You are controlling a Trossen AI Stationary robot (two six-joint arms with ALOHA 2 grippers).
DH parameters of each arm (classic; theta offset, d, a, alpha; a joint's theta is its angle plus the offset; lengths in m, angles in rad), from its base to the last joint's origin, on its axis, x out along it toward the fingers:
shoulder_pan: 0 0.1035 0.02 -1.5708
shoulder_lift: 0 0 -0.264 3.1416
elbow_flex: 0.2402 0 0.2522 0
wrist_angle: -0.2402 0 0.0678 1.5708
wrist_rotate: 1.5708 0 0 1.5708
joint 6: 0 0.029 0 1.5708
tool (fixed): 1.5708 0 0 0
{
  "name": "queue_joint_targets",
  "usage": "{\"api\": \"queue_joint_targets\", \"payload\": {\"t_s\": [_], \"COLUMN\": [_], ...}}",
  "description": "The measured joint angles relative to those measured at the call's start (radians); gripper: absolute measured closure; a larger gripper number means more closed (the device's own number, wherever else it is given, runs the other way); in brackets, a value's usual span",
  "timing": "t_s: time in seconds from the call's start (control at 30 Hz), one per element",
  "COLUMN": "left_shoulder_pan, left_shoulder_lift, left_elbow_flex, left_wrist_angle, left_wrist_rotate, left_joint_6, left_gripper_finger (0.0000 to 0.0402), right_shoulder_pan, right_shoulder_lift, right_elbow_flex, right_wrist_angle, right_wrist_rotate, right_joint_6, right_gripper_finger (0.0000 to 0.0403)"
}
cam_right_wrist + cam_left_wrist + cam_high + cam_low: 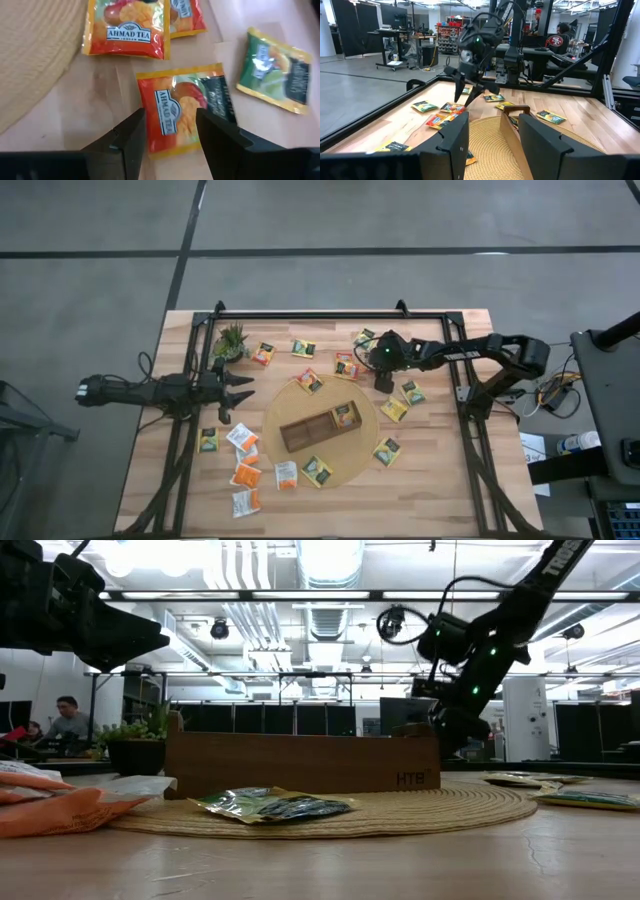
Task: Pick & Place Tea
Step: Put the orange tea bag into the right section of the wooden organizer
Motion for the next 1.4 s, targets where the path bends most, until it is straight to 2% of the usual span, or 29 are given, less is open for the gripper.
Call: {"api": "queue_joint_targets", "payload": {"t_s": [0.23,0.4,0.5,0.7,0.9,1.13,1.4], "left_shoulder_pan": [0.000,0.000,0.000,0.000,0.000,0.000,0.000], "left_shoulder_lift": [0.000,0.000,0.000,0.000,0.000,0.000,0.000], "left_elbow_flex": [0.000,0.000,0.000,0.000,0.000,0.000,0.000], "left_wrist_angle": [0.000,0.000,0.000,0.000,0.000,0.000,0.000], "left_wrist_rotate": [0.000,0.000,0.000,0.000,0.000,0.000,0.000], "left_joint_6": [0.000,0.000,0.000,0.000,0.000,0.000,0.000], "left_gripper_finger": [0.0236,0.0236,0.0236,0.0236,0.0236,0.0236,0.0236], "right_shoulder_pan": [-0.024,-0.032,-0.032,-0.035,-0.034,0.003,0.116], "right_shoulder_lift": [0.186,0.209,0.182,0.151,0.126,0.032,-0.071], "right_elbow_flex": [0.106,0.174,0.179,0.176,0.176,0.177,0.178], "right_wrist_angle": [0.002,-0.101,-0.130,-0.188,-0.225,-0.259,-0.273], "right_wrist_rotate": [-0.013,-0.012,-0.001,0.030,0.038,0.036,0.135], "right_joint_6": [0.005,0.015,0.042,0.034,0.017,0.008,0.008], "right_gripper_finger": [0.0238,0.0261,0.0292,0.0383,0.0389,0.0390,0.0390]}}
